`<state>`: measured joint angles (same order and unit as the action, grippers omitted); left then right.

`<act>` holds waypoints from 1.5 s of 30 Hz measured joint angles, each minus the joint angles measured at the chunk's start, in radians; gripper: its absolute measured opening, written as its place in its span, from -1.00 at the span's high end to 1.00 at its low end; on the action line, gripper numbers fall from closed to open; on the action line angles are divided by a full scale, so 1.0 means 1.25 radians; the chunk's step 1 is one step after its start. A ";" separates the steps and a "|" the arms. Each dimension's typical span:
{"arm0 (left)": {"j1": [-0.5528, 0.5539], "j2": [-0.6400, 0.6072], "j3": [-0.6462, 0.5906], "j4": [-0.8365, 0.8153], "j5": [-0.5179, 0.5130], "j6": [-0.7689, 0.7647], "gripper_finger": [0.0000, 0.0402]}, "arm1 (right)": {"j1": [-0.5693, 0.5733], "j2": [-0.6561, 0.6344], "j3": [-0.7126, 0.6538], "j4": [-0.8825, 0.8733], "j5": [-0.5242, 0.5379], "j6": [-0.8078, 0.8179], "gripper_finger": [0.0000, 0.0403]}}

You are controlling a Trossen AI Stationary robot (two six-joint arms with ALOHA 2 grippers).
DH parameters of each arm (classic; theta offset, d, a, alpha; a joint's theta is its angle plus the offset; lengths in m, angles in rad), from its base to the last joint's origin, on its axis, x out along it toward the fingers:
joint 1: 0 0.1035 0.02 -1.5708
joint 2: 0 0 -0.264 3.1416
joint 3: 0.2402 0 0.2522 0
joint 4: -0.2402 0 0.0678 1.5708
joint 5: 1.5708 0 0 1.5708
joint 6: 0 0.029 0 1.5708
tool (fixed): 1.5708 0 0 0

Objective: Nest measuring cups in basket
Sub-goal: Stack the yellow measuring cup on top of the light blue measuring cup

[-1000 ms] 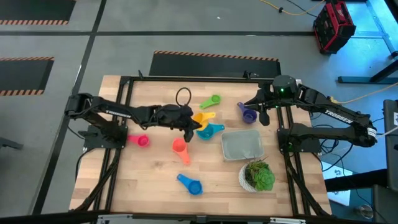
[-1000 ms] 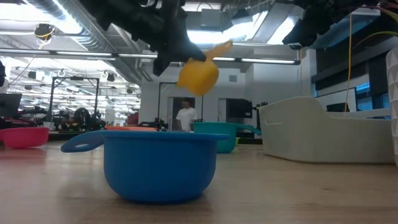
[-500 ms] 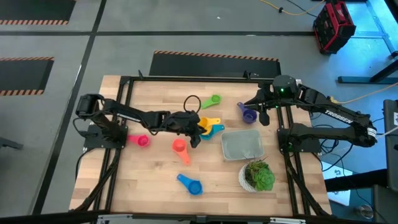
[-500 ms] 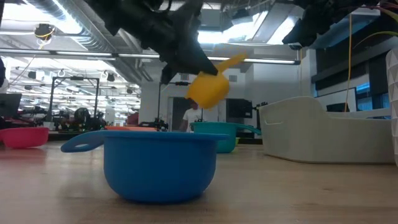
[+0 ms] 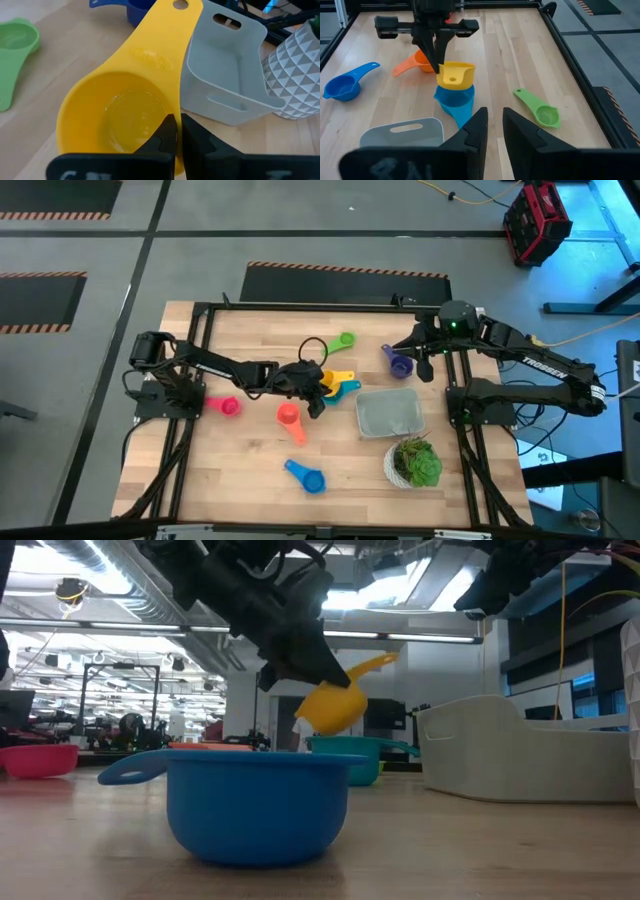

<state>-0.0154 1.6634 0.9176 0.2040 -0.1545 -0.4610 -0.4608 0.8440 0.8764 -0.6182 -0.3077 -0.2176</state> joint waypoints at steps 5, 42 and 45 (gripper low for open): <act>0.000 0.000 0.000 -0.002 0.000 0.000 0.96 | 0.000 0.000 0.000 0.000 0.000 0.000 0.68; -0.010 0.033 0.000 0.000 -0.016 0.000 0.83 | 0.000 0.000 0.000 -0.001 0.000 0.000 0.68; -0.010 0.033 0.000 0.000 -0.016 0.000 0.76 | 0.000 0.000 0.000 -0.001 0.000 0.000 0.68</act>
<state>-0.0284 1.7046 0.9176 0.2046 -0.1749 -0.4613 -0.4610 0.8440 0.8764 -0.6189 -0.3073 -0.2174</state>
